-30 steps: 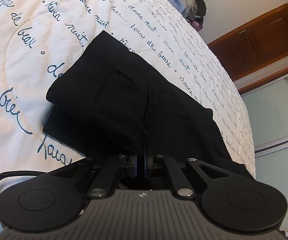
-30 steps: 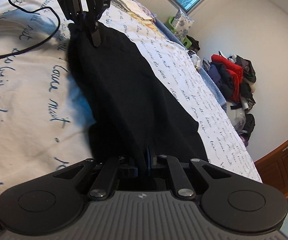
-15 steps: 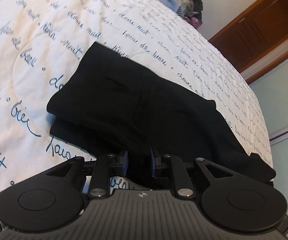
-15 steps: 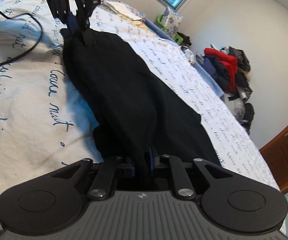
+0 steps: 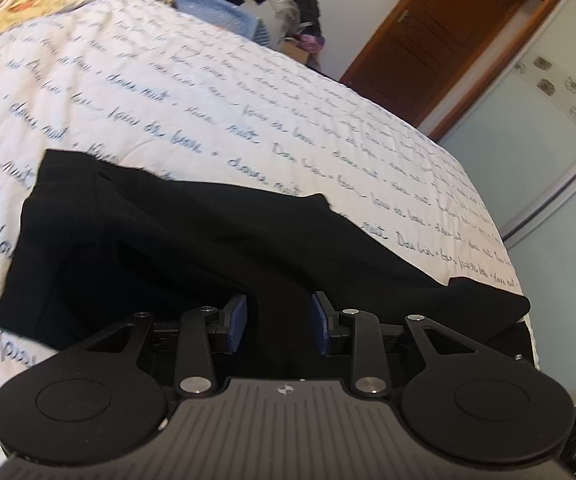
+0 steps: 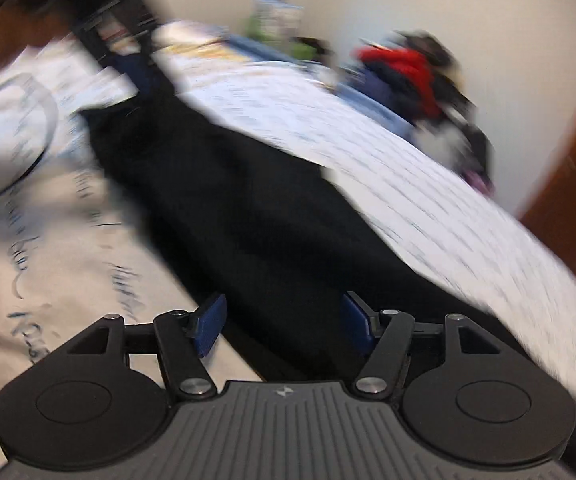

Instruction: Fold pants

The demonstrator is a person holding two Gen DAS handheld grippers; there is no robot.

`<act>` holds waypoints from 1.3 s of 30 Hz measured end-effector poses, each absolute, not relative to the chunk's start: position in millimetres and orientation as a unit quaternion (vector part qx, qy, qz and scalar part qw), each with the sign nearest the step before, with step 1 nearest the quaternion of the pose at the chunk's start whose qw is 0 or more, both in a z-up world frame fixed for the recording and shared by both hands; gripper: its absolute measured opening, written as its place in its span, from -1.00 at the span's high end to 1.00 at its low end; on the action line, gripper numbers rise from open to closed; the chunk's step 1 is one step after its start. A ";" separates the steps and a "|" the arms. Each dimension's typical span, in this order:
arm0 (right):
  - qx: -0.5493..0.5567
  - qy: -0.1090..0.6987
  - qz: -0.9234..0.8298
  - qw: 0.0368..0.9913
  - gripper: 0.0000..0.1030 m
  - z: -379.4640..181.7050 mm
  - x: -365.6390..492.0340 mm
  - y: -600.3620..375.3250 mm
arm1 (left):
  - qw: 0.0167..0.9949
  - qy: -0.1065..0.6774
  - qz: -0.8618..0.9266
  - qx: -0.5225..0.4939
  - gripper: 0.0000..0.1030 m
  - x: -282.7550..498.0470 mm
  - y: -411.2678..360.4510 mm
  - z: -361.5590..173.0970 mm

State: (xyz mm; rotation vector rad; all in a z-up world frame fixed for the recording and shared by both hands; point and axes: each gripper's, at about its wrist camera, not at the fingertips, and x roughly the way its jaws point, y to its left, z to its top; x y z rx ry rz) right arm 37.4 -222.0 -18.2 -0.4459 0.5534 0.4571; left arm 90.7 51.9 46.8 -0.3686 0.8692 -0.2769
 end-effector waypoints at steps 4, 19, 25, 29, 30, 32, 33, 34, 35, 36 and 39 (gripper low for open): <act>-0.055 0.297 0.132 0.944 -0.47 -11.1 44.0 -302.5 | 0.895 0.403 -0.130 -0.140 0.21 89.0 28.2 50.6; 0.167 0.282 0.058 0.943 -0.55 -21.1 41.3 -376.5 | 0.849 0.478 0.052 -0.219 0.20 66.1 145.6 6.9; 0.100 0.276 0.172 0.940 -0.55 -3.7 73.1 -307.1 | 0.871 0.416 0.080 -0.250 0.20 50.0 177.8 30.7; 0.058 0.278 0.238 0.929 -0.55 4.0 87.3 -253.3 | 0.884 0.386 0.053 -0.257 0.20 55.6 174.7 43.0; 0.047 0.286 0.246 0.925 -0.55 3.1 89.5 -244.4 | 0.886 0.388 0.036 -0.250 0.20 60.5 169.1 42.8; 0.036 0.308 0.250 0.917 -0.55 -1.8 89.1 -233.8 | 0.882 0.403 0.018 -0.243 0.19 68.2 160.4 36.5; 0.034 0.321 0.250 0.913 -0.55 -4.8 88.9 -230.8 | 0.877 0.416 0.013 -0.239 0.17 72.8 157.1 28.5; 0.032 0.334 0.249 0.909 -0.55 -8.9 88.7 -232.6 | 0.872 0.433 0.006 -0.227 0.10 78.8 155.3 17.9; 0.031 0.346 0.245 0.905 -0.55 -12.6 86.2 -235.5 | 0.864 0.455 0.007 -0.214 0.13 83.2 153.5 6.1; 0.031 0.357 0.238 0.903 -0.55 -16.9 79.5 -239.9 | 0.856 0.470 0.015 -0.214 0.21 83.9 154.1 -4.1; 0.034 0.375 0.210 0.902 -0.55 -23.6 71.0 -263.9 | 0.871 0.456 0.012 -0.182 0.21 78.1 142.9 3.4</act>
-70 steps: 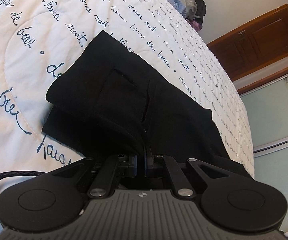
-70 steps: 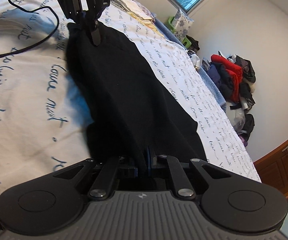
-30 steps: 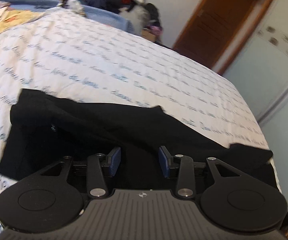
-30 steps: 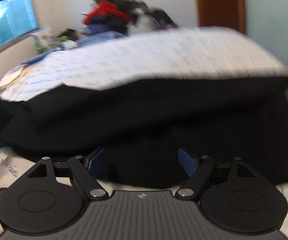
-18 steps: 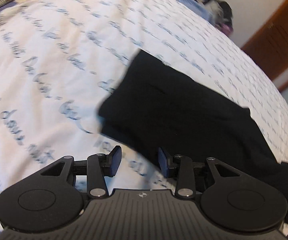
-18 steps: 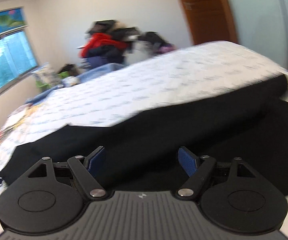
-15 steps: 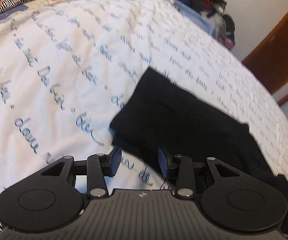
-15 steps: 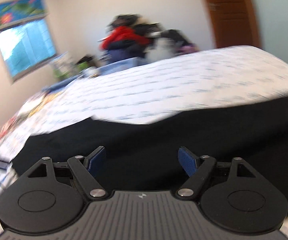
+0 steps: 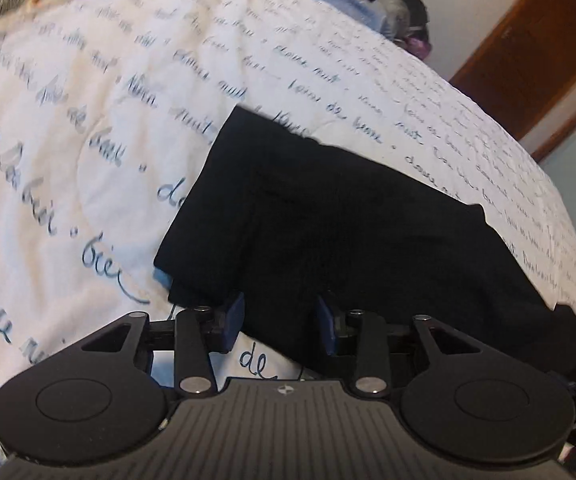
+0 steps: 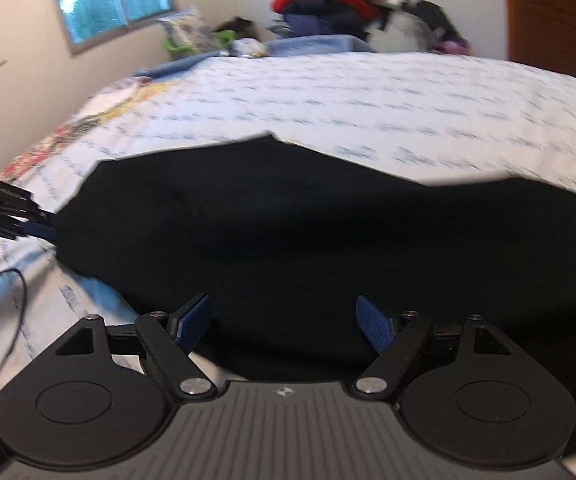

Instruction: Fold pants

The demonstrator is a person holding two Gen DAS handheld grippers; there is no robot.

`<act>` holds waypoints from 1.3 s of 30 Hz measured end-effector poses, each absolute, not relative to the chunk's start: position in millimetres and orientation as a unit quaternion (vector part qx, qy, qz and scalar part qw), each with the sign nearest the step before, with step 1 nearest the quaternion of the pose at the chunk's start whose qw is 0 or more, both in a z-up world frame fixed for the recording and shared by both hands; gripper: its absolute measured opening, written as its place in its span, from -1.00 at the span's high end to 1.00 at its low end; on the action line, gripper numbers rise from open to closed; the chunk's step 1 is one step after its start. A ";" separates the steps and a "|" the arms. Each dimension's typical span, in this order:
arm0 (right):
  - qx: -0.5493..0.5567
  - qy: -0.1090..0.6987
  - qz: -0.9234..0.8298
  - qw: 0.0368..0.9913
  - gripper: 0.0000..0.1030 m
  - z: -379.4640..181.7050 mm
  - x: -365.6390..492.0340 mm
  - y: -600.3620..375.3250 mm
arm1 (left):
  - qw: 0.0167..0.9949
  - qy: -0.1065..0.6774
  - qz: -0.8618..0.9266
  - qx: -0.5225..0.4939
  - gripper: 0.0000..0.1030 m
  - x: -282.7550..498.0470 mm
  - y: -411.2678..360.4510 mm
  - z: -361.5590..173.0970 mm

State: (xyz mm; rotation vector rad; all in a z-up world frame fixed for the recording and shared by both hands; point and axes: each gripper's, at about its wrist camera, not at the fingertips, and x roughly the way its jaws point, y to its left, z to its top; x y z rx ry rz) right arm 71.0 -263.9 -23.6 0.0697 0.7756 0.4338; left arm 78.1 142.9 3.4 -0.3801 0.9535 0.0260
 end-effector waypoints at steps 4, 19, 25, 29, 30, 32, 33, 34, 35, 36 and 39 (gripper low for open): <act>0.103 0.334 0.137 0.927 -0.55 -10.3 45.1 -328.9 | 0.904 0.403 -0.029 -0.143 0.08 77.0 108.3 39.2; 0.473 0.259 0.018 0.842 -0.77 -57.6 63.7 -528.5 | 0.849 0.437 -0.298 -0.008 -0.08 102.7 -132.1 2.8; 0.455 0.261 0.020 0.851 -0.77 -31.5 111.8 -540.2 | 0.840 0.457 -0.293 0.002 -0.09 110.8 -142.3 -20.4; 0.341 0.227 -0.100 0.907 -0.77 5.0 120.1 -550.0 | 0.841 0.454 -0.295 0.006 -0.11 109.9 -142.5 -21.8; 0.319 0.221 -0.127 0.913 -0.78 11.6 115.5 -552.6 | 0.841 0.453 -0.296 0.005 -0.12 109.2 -141.3 -21.7; 0.309 0.212 -0.122 0.919 -0.77 16.8 99.3 -561.2 | 0.840 0.454 -0.298 0.000 -0.14 109.8 -140.2 -22.7; 0.299 0.205 -0.123 0.924 -0.77 17.7 88.7 -563.9 | 0.839 0.455 -0.298 -0.003 -0.15 111.5 -141.6 -22.8; 0.273 0.204 -0.133 0.931 -0.77 18.4 78.4 -564.6 | 0.839 0.455 -0.299 -0.005 -0.15 111.7 -140.8 -23.4; 0.230 0.213 -0.146 0.938 -0.77 19.1 73.7 -564.3 | 0.839 0.454 -0.299 -0.006 -0.16 112.2 -141.3 -23.6; 0.178 0.231 -0.161 0.943 -0.77 18.2 68.3 -561.0 | 0.839 0.453 -0.300 -0.006 -0.17 112.2 -141.6 -23.4; 0.063 0.302 -0.173 0.935 -0.50 3.4 60.0 -552.5 | 0.840 0.452 -0.301 -0.005 -0.22 112.1 -141.9 -22.7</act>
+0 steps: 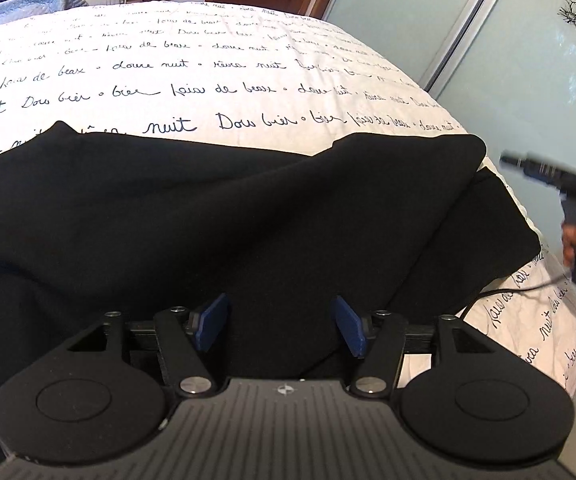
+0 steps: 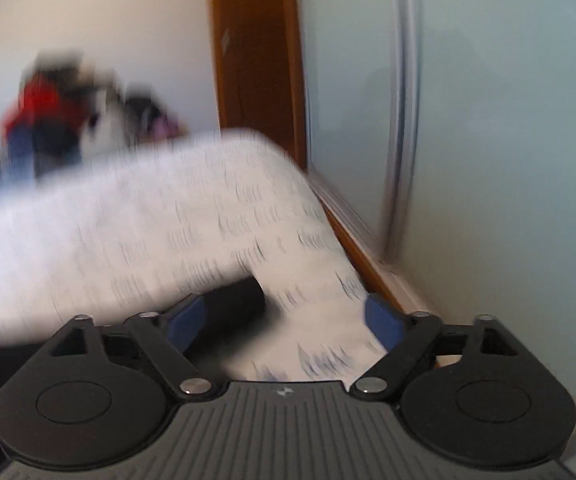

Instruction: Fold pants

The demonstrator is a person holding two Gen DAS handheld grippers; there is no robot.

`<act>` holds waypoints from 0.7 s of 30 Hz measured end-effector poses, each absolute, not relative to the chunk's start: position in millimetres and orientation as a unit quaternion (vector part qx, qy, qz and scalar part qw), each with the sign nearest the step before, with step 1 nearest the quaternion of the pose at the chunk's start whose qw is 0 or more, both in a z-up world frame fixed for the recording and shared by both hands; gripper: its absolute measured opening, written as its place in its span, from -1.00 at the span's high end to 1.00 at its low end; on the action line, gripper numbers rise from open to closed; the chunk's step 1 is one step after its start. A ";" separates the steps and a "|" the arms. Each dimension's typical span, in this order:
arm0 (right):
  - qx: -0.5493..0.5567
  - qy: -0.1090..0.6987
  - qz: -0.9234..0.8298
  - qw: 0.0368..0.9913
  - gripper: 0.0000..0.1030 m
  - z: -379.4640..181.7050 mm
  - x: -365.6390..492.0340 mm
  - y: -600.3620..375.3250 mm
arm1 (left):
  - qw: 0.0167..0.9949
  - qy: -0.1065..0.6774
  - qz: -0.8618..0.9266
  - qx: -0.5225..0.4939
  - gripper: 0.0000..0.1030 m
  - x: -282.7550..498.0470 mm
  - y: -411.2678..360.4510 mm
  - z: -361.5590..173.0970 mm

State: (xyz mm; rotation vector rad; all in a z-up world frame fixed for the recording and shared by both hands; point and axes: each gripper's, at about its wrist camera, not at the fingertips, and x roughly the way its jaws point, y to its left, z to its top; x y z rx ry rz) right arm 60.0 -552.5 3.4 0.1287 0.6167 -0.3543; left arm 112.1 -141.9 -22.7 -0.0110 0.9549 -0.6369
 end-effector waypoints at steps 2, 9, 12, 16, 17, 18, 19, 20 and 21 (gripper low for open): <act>0.048 0.330 -0.141 0.932 -0.37 -7.5 54.4 -546.5 | 0.841 0.450 -0.301 -0.003 -0.24 111.2 -142.6 -23.2; 0.004 0.381 -0.099 0.919 -0.06 -37.0 50.5 -516.4 | 0.843 0.447 -0.298 0.008 -0.29 110.0 -146.9 -23.3; 0.000 0.382 -0.093 0.920 0.53 -32.6 49.0 -514.2 | 0.844 0.448 -0.295 0.006 -0.30 110.0 -146.7 -23.0; -0.050 0.376 -0.096 0.920 0.88 -28.8 41.0 -496.4 | 0.844 0.451 -0.291 -0.003 -0.30 111.7 -146.3 -22.1; -0.062 0.370 -0.105 0.921 0.90 -28.0 38.6 -493.1 | 0.844 0.451 -0.290 -0.004 -0.30 111.9 -146.3 -21.5; -0.077 0.363 -0.119 0.921 0.90 -27.6 38.3 -490.6 | 0.844 0.451 -0.290 -0.005 -0.30 112.1 -146.3 -21.0; -0.095 0.355 -0.140 0.919 0.90 -27.7 37.2 -487.3 | 0.844 0.451 -0.290 -0.006 -0.29 112.3 -146.0 -20.4; -0.115 0.345 -0.169 0.916 0.90 -27.7 37.4 -485.5 | 0.844 0.451 -0.291 -0.007 -0.29 112.3 -145.6 -19.5; -0.133 0.335 -0.201 0.911 0.90 -27.8 38.1 -485.0 | 0.844 0.450 -0.292 -0.008 -0.29 111.9 -145.2 -18.5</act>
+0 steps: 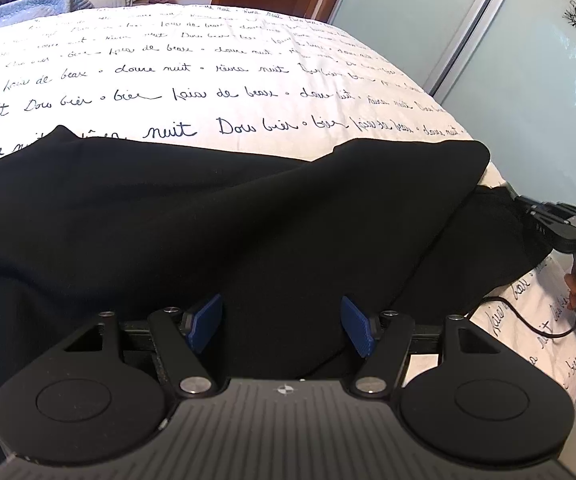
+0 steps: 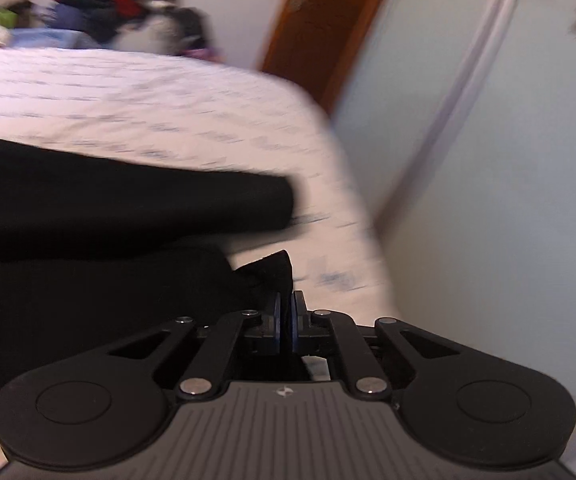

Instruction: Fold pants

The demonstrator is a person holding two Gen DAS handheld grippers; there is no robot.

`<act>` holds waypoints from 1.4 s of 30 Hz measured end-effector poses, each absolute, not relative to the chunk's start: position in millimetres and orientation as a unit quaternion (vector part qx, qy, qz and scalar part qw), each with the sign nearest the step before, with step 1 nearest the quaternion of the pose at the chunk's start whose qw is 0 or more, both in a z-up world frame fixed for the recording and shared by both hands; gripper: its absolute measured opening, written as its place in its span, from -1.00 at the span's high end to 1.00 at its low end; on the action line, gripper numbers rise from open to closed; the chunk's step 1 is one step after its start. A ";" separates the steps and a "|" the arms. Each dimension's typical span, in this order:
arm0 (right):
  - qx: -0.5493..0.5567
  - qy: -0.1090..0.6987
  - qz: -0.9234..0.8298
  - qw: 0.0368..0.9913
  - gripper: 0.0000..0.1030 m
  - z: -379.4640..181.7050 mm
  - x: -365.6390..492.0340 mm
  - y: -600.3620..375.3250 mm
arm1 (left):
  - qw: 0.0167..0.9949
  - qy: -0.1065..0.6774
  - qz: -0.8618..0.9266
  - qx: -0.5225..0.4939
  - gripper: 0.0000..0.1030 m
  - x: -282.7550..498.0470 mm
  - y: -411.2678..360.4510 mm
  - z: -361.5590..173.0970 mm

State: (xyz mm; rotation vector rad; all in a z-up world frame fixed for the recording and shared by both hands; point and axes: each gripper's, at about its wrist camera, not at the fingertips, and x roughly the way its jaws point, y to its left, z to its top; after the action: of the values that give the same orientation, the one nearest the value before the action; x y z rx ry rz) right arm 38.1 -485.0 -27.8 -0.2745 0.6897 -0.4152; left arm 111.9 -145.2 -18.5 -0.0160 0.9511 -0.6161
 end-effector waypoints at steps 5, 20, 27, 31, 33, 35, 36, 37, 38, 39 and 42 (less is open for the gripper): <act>-0.089 0.298 -0.265 0.913 0.85 -7.3 38.3 -492.6 | 0.845 0.445 -0.297 -0.001 -0.29 109.6 -146.6 -15.4; 0.427 0.298 0.004 0.854 0.50 -11.8 155.6 -530.6 | 0.850 0.432 -0.302 0.008 -0.32 111.5 -140.2 -10.2; 0.380 0.268 -0.085 0.881 -0.49 6.8 155.5 -525.3 | 0.848 0.430 -0.309 -0.003 -0.38 110.9 -132.0 -9.8; 0.436 0.252 -0.106 0.857 -0.54 -10.0 93.9 -539.6 | 0.843 0.429 -0.324 -0.001 -0.38 112.4 -138.4 -10.3; 0.459 0.279 -0.107 0.837 -0.57 -26.6 83.5 -548.4 | 0.838 0.429 -0.337 0.004 -0.38 110.2 -145.1 -10.7; 0.486 0.319 -0.092 0.808 -0.58 -41.6 92.9 -550.8 | 0.834 0.429 -0.347 0.010 -0.38 106.5 -151.4 -11.3; 0.496 0.329 -0.080 0.800 -0.58 -45.1 101.9 -549.2 | 0.833 0.429 -0.349 0.013 -0.38 105.0 -153.6 -11.7; 0.504 0.332 -0.068 0.795 -0.58 -44.8 111.9 -545.9 | 0.833 0.429 -0.349 0.016 -0.38 103.6 -154.8 -11.6; 0.506 0.334 -0.057 0.793 -0.58 -39.8 122.2 -541.0 | 0.835 0.428 -0.346 0.017 -0.38 103.6 -154.8 -11.4; 0.499 0.333 -0.049 0.799 -0.58 -33.2 136.0 -536.9 | 0.837 0.427 -0.341 0.019 -0.38 104.0 -155.2 -11.5; 0.492 0.318 -0.019 0.810 -0.61 -12.5 180.6 -527.5 | 0.840 0.433 -0.327 0.016 -0.39 110.2 -155.1 -11.7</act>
State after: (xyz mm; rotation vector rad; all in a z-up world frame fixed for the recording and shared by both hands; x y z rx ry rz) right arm 180.6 -527.5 -12.5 1.0524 0.6790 -0.0415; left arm 110.2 -155.1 -11.7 0.0338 0.9159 -0.6910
